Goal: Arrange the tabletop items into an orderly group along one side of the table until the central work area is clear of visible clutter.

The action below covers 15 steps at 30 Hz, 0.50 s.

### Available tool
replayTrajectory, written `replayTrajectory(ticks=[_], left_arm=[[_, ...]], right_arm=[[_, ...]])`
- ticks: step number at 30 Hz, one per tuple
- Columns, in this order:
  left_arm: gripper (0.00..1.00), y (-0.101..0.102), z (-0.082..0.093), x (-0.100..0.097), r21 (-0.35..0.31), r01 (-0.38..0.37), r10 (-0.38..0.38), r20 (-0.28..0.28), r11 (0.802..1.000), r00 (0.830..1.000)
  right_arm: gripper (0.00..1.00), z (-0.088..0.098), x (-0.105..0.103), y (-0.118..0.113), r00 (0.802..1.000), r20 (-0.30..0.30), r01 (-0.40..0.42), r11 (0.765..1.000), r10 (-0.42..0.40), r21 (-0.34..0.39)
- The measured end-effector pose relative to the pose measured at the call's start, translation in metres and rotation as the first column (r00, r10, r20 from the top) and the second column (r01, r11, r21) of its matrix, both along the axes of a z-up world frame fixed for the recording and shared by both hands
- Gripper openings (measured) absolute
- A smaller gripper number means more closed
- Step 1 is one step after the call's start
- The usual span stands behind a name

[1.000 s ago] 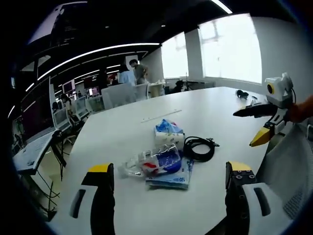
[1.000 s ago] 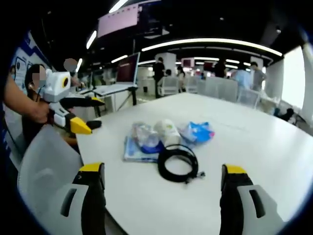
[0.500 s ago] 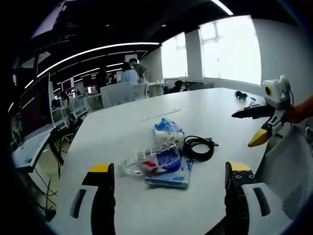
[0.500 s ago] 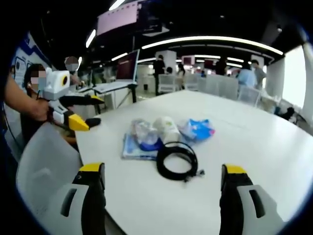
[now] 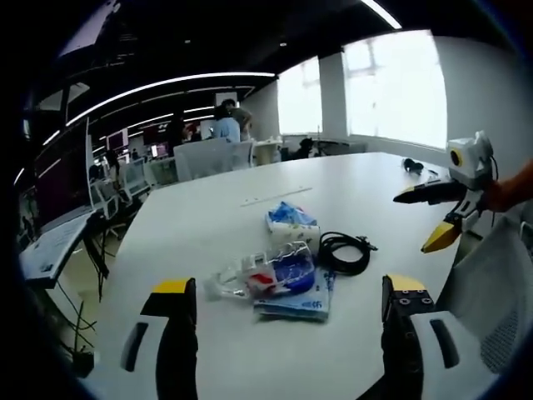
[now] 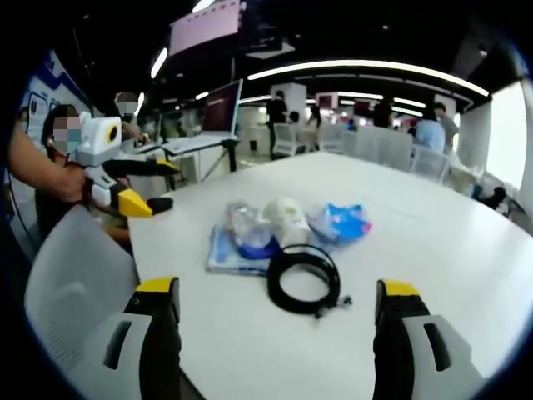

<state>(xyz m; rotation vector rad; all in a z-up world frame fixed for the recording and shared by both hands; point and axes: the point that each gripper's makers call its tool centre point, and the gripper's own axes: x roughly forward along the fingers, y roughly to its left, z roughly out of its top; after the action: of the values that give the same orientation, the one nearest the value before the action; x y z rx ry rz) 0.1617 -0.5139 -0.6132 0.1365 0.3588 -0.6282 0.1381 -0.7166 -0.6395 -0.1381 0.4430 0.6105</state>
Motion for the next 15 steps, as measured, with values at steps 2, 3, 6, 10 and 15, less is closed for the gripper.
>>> replayTrajectory(ticks=[2, 3, 6, 10, 15], left_arm=[[0.91, 0.0021, -0.0016, 0.0018, -0.01, -0.006, 0.006, -0.008, 1.0, 1.0], [0.91, 0.0033, -0.0026, 0.0027, -0.009, -0.007, 0.007, -0.013, 1.0, 1.0], [0.92, 0.0034, -0.0016, 0.0033, -0.034, -0.009, 0.008, -0.029, 0.999, 1.0], [0.92, 0.0052, -0.0014, 0.0055, -0.023, -0.003, 0.002, -0.021, 1.0, 1.0], [0.93, 0.0099, -0.004, 0.0102, -0.036, -0.017, 0.016, -0.031, 0.999, 0.999]], right_arm=[[0.92, -0.0006, 0.0008, 0.0011, 1.0, -0.002, -0.005, 1.0, 0.005, -0.001], [0.92, -0.0001, 0.0016, 0.002, 1.0, 0.002, -0.008, 1.0, 0.008, -0.003], [0.92, -0.0015, 0.0042, 0.0017, 1.0, -0.004, -0.006, 1.0, 0.006, -0.005], [0.93, -0.0059, 0.0088, -0.0008, 1.0, -0.017, 0.017, 1.0, -0.017, 0.004], [0.93, -0.0086, 0.0106, 0.0022, 0.999, -0.024, 0.021, 1.0, -0.021, -0.004]])
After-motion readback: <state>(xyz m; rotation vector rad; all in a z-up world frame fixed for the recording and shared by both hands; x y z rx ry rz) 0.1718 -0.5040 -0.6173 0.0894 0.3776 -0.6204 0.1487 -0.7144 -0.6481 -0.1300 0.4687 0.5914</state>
